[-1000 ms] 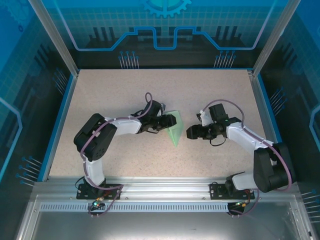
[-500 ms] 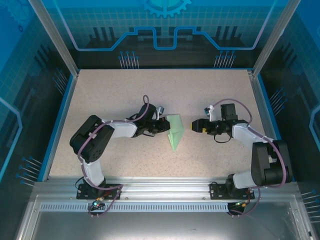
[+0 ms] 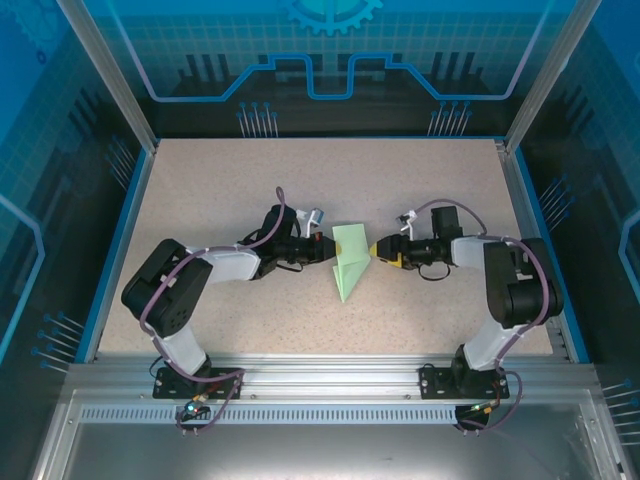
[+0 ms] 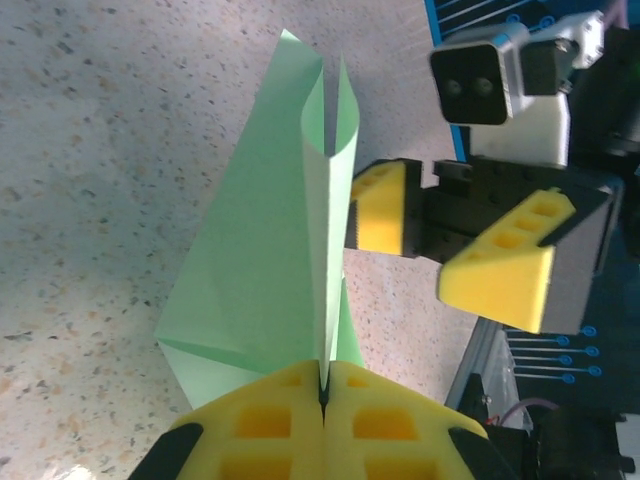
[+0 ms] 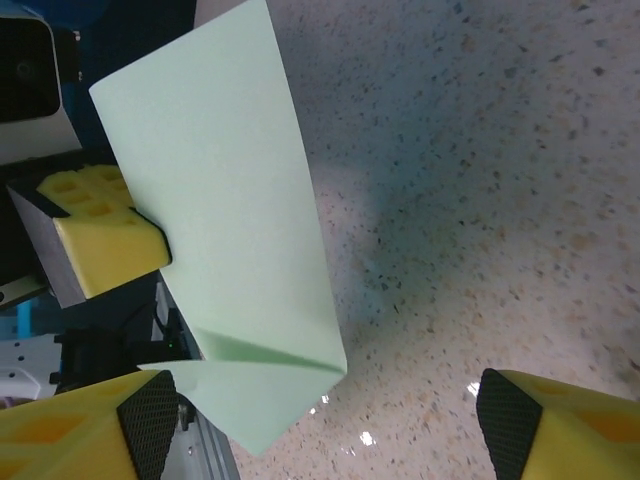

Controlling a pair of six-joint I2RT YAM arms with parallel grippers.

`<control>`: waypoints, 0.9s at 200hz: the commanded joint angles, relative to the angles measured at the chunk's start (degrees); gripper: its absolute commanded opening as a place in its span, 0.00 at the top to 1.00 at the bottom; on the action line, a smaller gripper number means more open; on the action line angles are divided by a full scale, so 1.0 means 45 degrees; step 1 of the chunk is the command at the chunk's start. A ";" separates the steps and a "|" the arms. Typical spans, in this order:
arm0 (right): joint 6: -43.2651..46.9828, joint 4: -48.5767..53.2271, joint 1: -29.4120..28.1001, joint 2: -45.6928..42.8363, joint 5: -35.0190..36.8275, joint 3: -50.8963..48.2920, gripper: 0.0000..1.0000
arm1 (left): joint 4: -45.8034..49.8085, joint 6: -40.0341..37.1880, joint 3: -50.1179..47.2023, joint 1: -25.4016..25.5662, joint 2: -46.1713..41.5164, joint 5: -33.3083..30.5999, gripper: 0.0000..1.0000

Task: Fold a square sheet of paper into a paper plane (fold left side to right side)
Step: Fold the wing for the fifth time at the center of the table.

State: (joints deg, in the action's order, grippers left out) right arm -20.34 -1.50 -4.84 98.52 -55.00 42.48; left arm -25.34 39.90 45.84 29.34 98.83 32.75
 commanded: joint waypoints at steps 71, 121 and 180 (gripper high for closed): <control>-0.1324 -0.1991 -0.0701 0.1590 -0.1297 0.0547 0.44 | -0.0504 -0.0487 0.0361 -0.0041 0.0584 0.1409 1.00; -0.1437 -0.1939 -0.0702 0.1320 -0.0767 0.0088 0.80 | -0.0111 -0.0666 0.0804 -0.0061 0.1376 0.1215 0.90; -0.1458 -0.1112 -0.0702 0.0375 0.0285 -0.0374 0.98 | 0.3044 -0.2421 0.1391 -0.0569 0.0176 -0.0381 0.44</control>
State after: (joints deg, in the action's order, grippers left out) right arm -27.03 -9.23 -7.25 103.74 -56.07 41.95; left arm -19.90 34.11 50.26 28.60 104.27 35.40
